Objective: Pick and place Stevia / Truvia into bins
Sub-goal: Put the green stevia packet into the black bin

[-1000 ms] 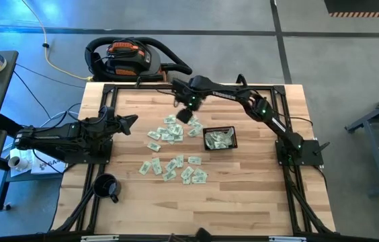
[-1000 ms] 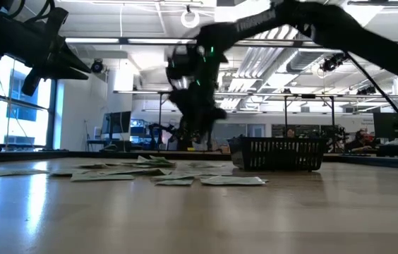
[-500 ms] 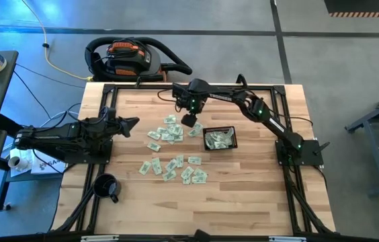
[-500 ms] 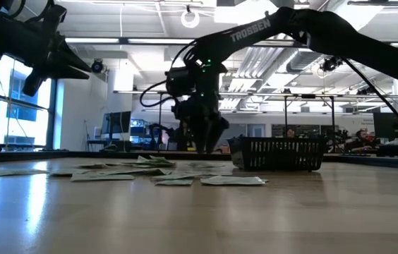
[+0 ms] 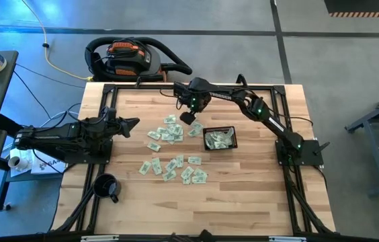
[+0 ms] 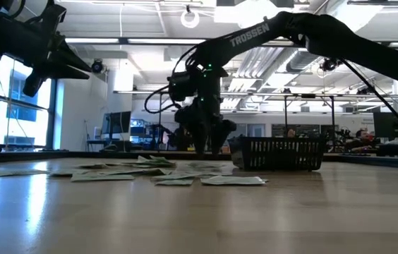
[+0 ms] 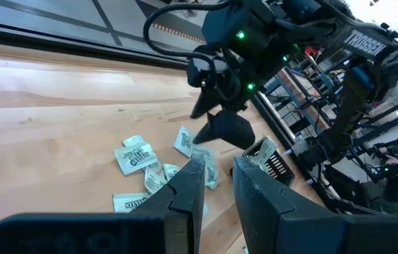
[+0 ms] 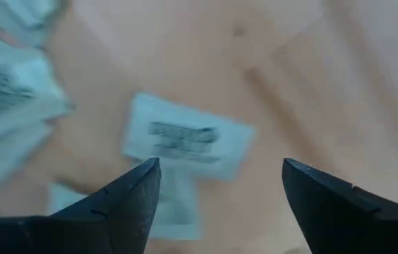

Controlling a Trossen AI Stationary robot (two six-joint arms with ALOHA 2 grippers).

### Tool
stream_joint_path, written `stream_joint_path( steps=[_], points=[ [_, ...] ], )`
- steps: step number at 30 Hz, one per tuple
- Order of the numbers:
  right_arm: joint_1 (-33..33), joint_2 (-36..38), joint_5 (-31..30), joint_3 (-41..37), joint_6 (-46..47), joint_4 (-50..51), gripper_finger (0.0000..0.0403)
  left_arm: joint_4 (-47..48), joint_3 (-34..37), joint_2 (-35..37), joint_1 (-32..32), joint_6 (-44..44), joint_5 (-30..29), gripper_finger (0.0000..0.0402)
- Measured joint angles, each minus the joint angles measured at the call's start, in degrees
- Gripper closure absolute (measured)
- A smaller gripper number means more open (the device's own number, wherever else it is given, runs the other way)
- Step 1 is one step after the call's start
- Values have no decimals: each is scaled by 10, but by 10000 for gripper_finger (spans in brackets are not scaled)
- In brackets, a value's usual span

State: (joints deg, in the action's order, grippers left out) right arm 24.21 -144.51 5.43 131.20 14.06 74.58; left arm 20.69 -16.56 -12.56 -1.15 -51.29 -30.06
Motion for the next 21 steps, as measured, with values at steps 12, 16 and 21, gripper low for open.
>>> stream_joint_path(
  steps=[12,16,21],
  points=[
    [6,3,143,12,327,-166,117,-3,0,0,0,-1,-3,291],
    [-1,0,116,11,320,-120,131,-6,0,0,0,-16,-3,291],
    [-2,20,108,10,185,-25,159,-6,0,0,0,-17,8,291]
  ],
)
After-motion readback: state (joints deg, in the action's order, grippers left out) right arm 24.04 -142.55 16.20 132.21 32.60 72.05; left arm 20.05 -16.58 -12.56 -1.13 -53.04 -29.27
